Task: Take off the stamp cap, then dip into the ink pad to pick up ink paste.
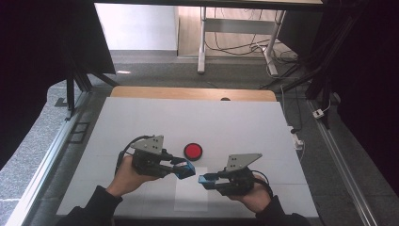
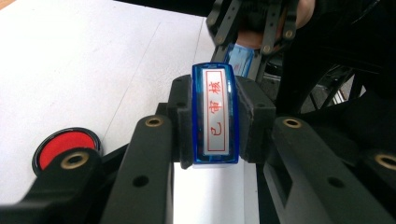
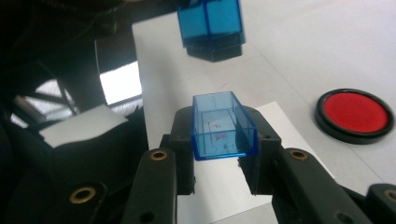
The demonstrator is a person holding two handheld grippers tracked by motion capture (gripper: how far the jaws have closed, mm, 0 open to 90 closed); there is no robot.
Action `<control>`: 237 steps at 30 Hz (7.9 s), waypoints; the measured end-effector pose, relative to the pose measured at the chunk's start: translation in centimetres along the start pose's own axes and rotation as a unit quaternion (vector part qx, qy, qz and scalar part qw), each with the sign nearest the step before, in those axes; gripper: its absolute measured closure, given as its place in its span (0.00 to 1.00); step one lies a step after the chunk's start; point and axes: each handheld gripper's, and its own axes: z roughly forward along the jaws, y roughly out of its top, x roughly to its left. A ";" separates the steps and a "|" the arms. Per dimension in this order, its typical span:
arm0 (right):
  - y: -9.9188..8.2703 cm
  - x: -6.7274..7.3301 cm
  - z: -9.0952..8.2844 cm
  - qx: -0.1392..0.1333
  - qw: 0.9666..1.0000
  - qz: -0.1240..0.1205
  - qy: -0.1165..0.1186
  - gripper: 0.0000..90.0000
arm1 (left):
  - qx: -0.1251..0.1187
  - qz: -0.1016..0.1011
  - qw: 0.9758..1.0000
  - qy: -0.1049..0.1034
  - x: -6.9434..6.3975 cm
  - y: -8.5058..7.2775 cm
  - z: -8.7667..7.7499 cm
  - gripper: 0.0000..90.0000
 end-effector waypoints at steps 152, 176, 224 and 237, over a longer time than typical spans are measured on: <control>-7.5 -0.4 -10.3 0.014 0.968 0.143 -0.207 0.76 | 0.141 -0.128 0.964 0.186 10.8 -0.8 9.3 0.78; -7.5 -0.4 -10.3 0.015 0.967 0.142 -0.209 0.76 | 0.147 -0.143 0.960 0.189 10.8 -0.6 9.4 0.79; -7.6 -0.3 -10.4 0.011 0.968 0.146 -0.204 0.76 | 0.170 -0.099 0.960 0.201 9.3 0.2 10.3 0.78; -7.6 -0.3 -10.4 0.012 0.968 0.144 -0.205 0.76 | 0.181 -0.088 0.956 0.213 8.9 0.3 10.8 0.79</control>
